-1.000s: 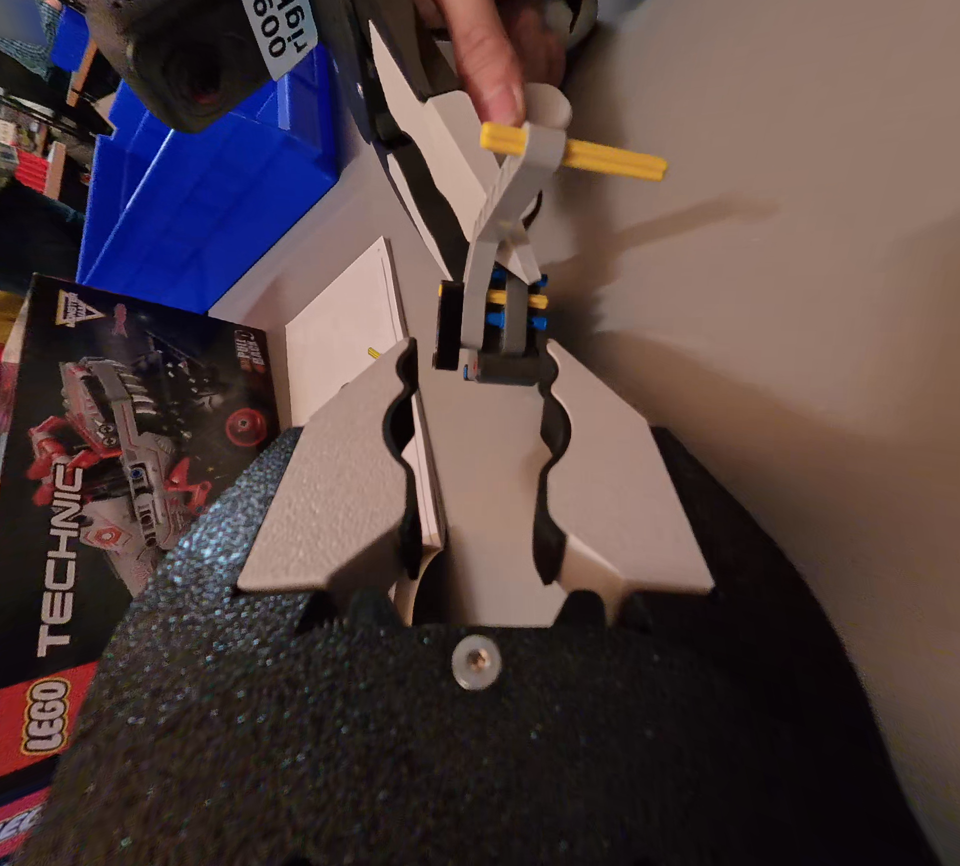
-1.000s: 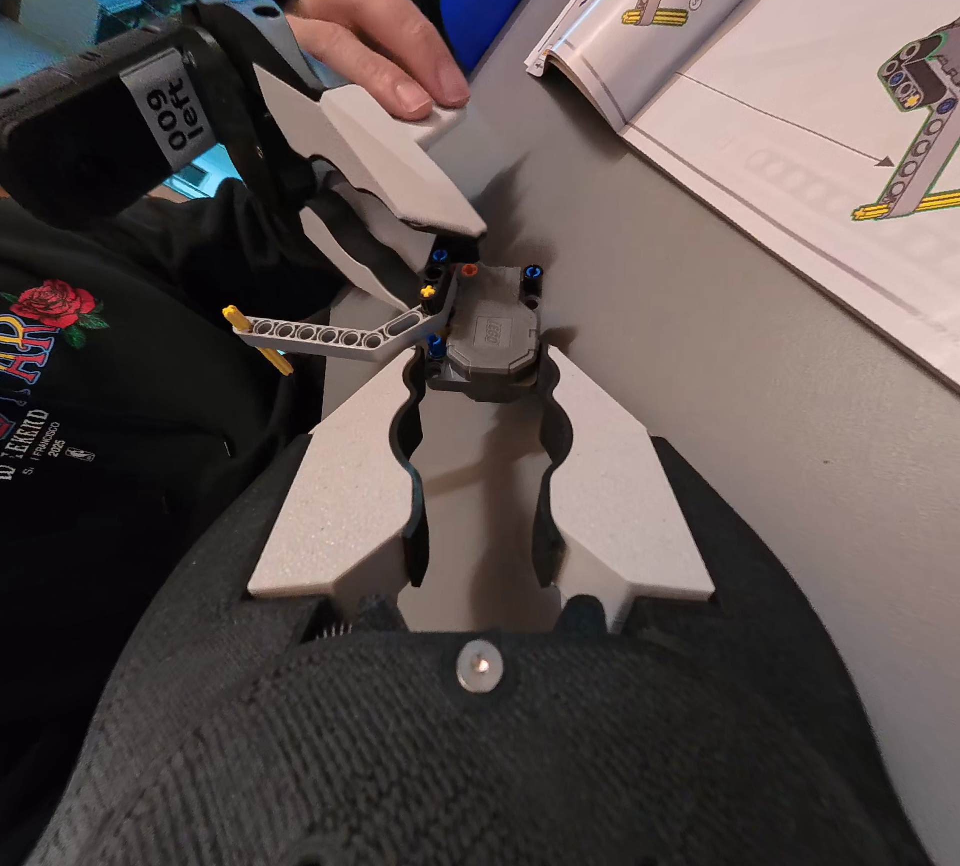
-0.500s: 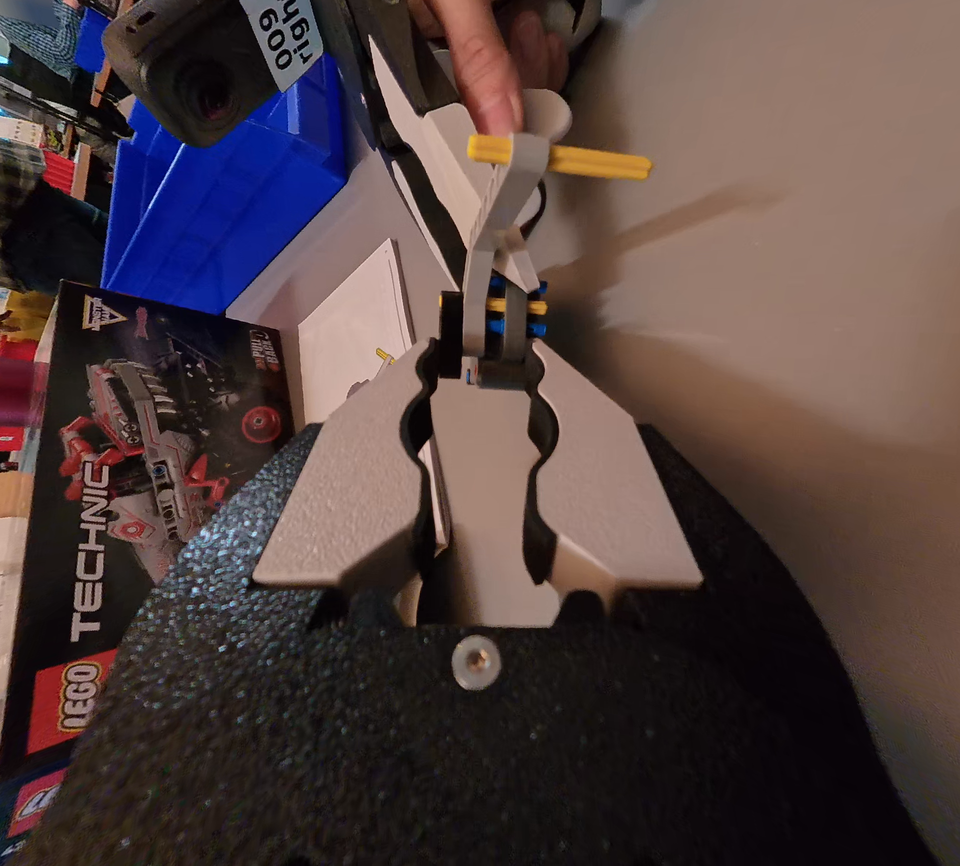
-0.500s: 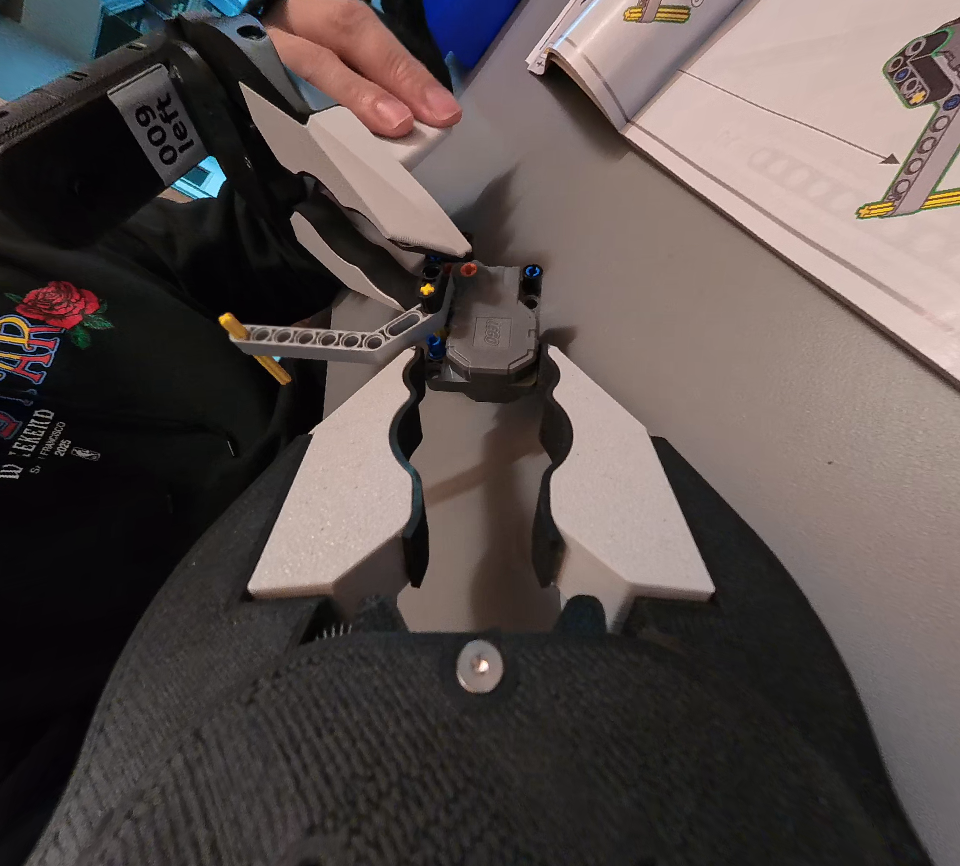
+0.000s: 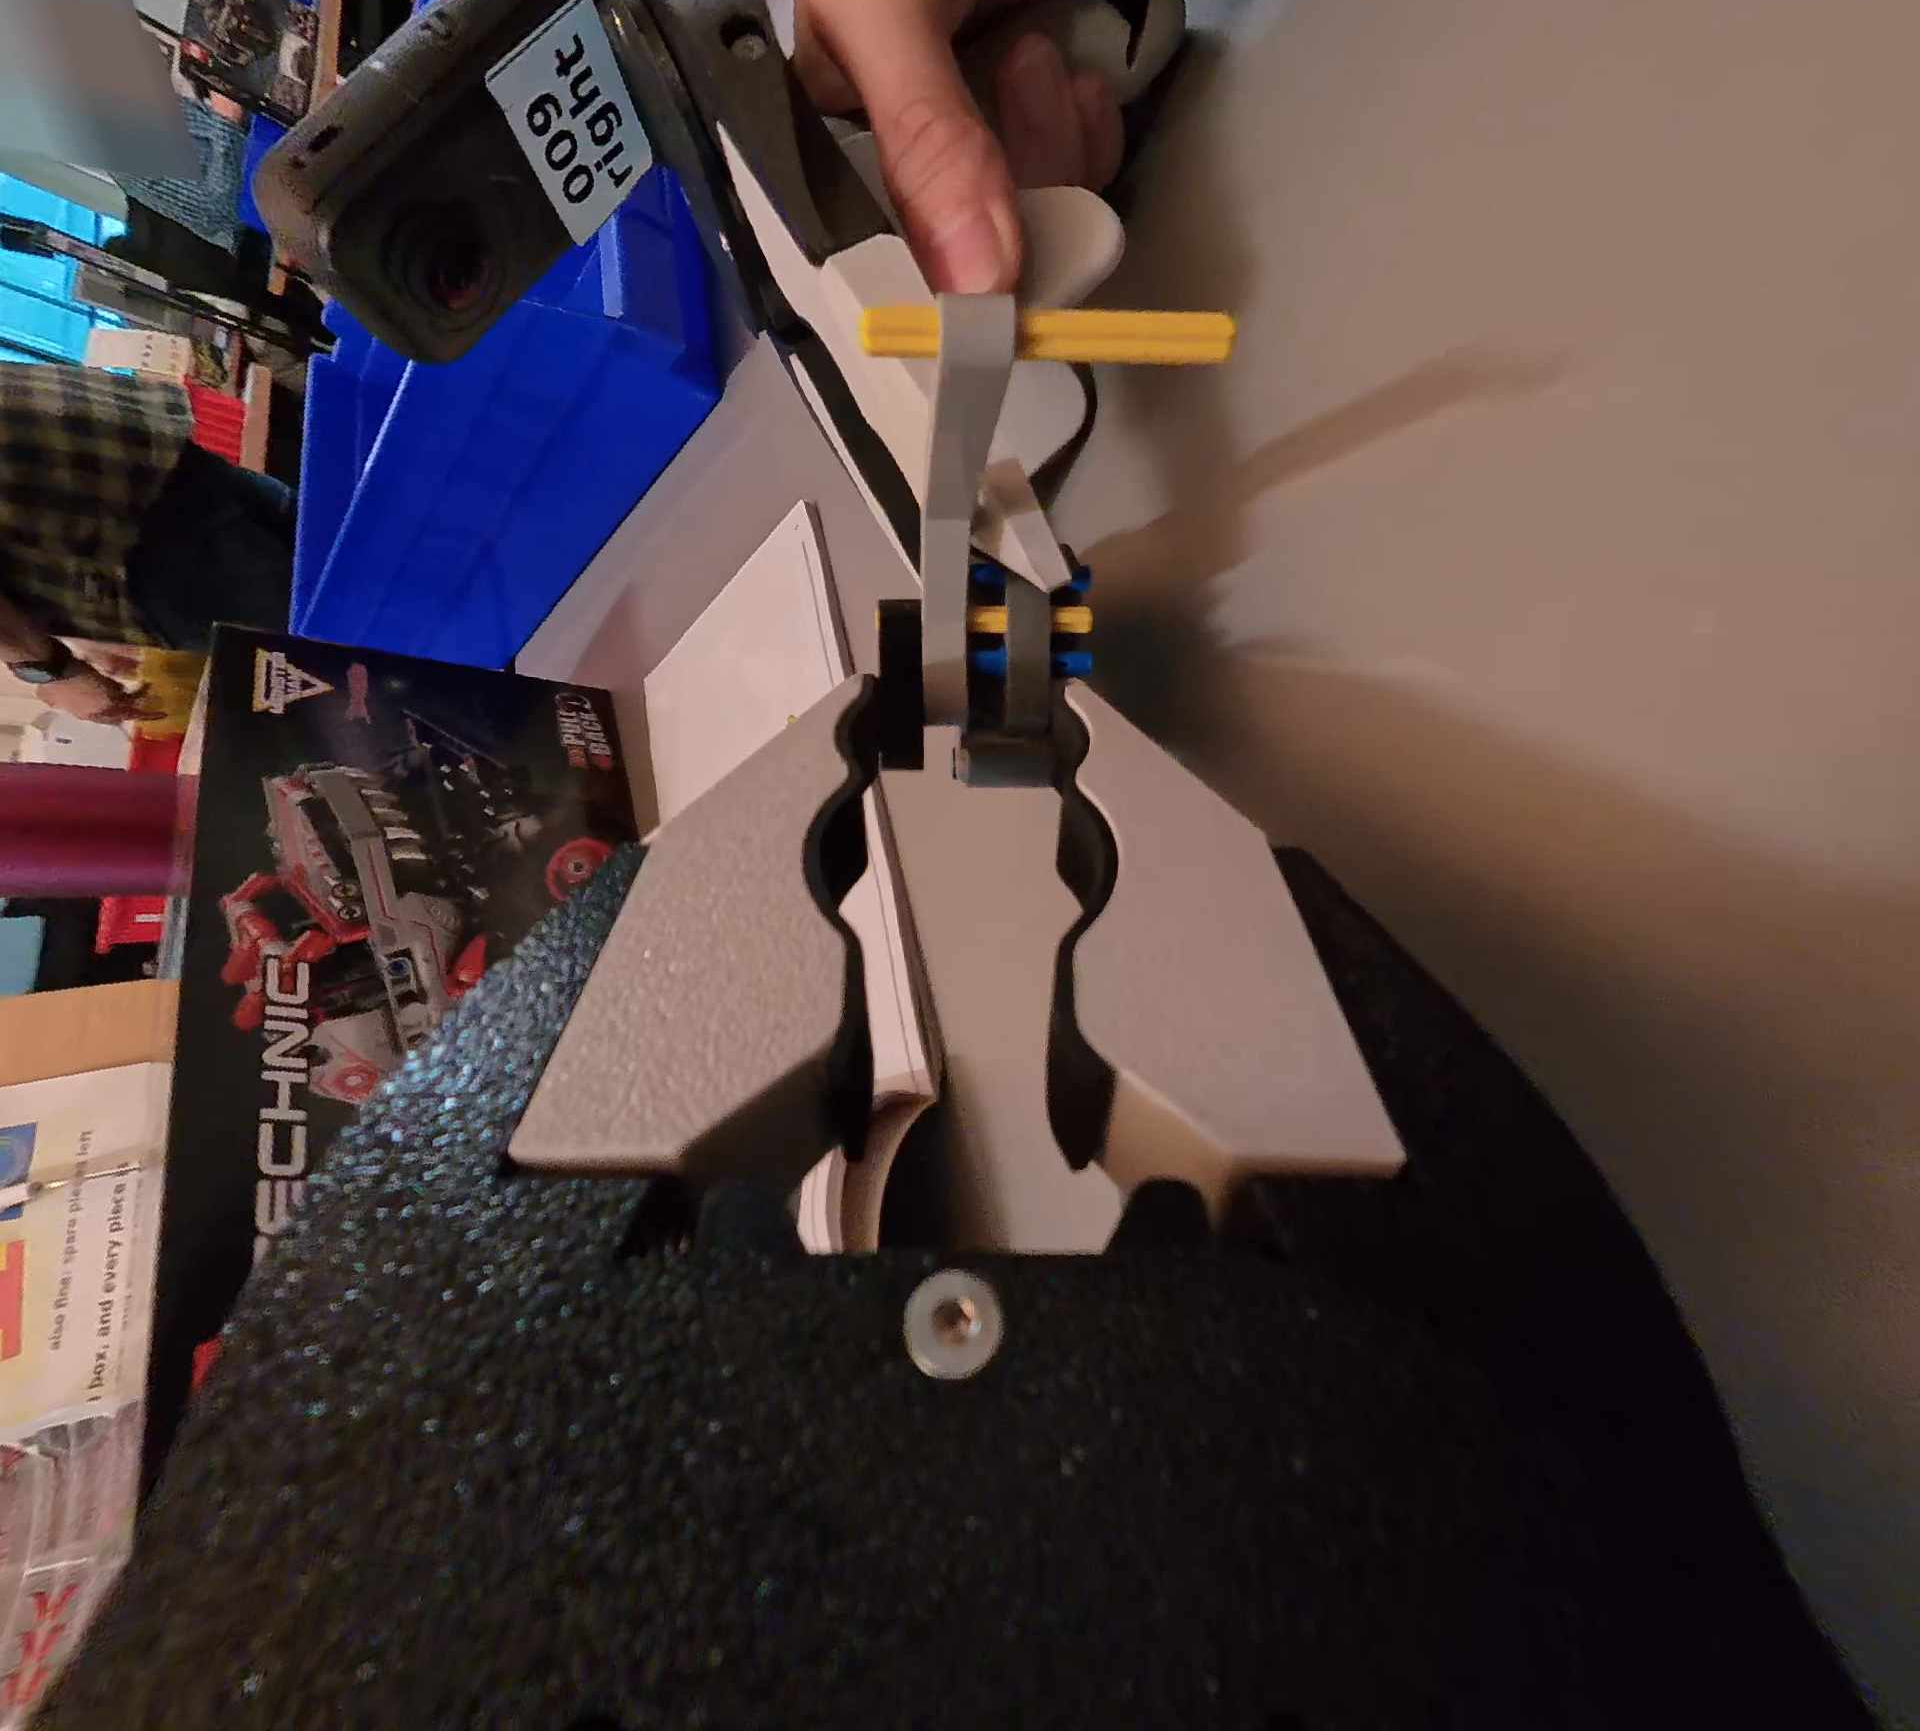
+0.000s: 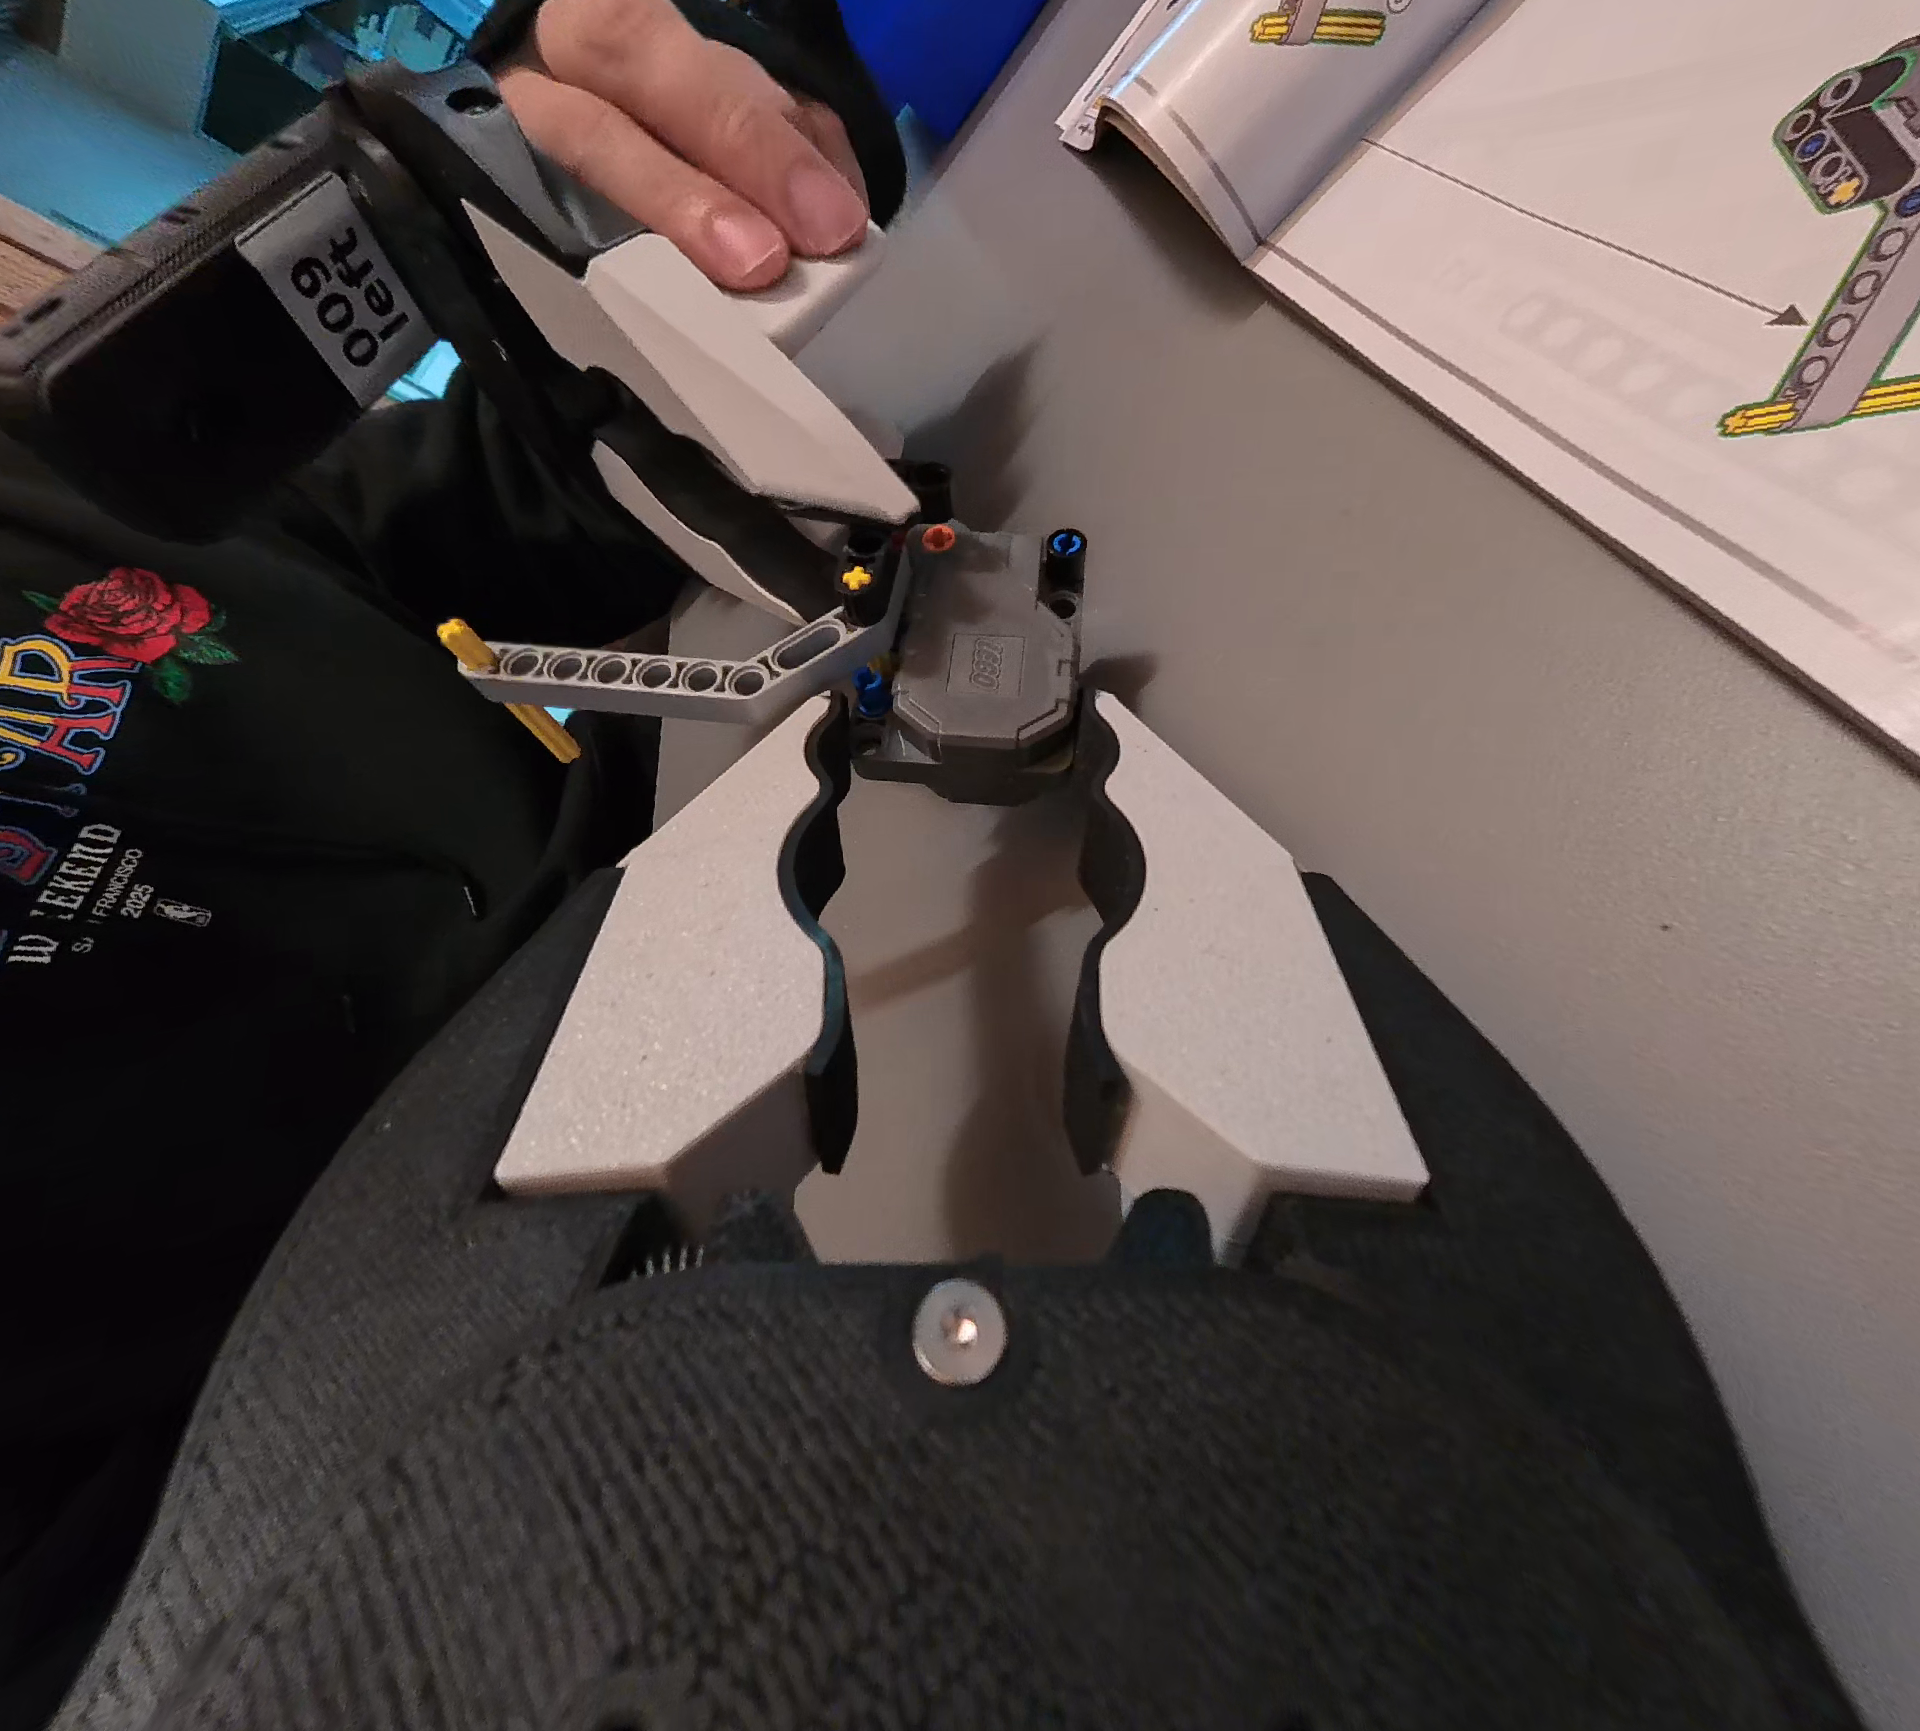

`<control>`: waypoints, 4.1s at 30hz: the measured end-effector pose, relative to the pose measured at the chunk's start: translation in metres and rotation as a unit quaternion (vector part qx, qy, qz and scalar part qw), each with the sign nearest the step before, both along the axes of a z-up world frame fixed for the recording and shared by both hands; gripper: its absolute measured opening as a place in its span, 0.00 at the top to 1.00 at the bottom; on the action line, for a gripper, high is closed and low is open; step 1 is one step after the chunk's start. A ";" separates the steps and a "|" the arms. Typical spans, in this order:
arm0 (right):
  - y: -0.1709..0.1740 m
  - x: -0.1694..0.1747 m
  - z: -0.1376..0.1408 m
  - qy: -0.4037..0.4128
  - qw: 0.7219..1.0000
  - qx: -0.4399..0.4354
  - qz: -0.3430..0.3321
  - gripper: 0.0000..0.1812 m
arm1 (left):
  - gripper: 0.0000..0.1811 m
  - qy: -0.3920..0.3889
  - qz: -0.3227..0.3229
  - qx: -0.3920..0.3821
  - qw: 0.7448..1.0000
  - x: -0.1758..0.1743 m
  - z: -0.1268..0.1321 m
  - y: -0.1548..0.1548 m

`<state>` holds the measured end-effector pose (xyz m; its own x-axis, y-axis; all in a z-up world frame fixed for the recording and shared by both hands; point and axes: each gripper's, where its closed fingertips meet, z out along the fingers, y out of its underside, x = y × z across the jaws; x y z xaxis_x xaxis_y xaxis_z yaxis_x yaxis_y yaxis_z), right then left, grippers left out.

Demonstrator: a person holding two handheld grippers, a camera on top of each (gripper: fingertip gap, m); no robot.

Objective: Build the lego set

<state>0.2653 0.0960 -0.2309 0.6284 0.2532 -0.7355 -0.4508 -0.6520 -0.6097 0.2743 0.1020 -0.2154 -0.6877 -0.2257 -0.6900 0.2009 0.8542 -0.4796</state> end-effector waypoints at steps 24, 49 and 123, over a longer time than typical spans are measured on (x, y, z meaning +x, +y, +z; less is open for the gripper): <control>0.001 0.001 -0.001 0.001 1.000 -0.005 -0.007 0.77 | 0.84 0.009 0.019 0.038 0.999 0.001 -0.001 0.002; 0.001 0.000 -0.001 0.005 1.000 -0.004 -0.006 0.77 | 0.86 0.005 0.031 0.077 0.997 -0.001 -0.002 0.001; -0.001 -0.007 0.022 0.040 0.997 0.063 0.015 0.77 | 0.81 0.115 0.024 -0.063 0.991 -0.007 0.008 0.008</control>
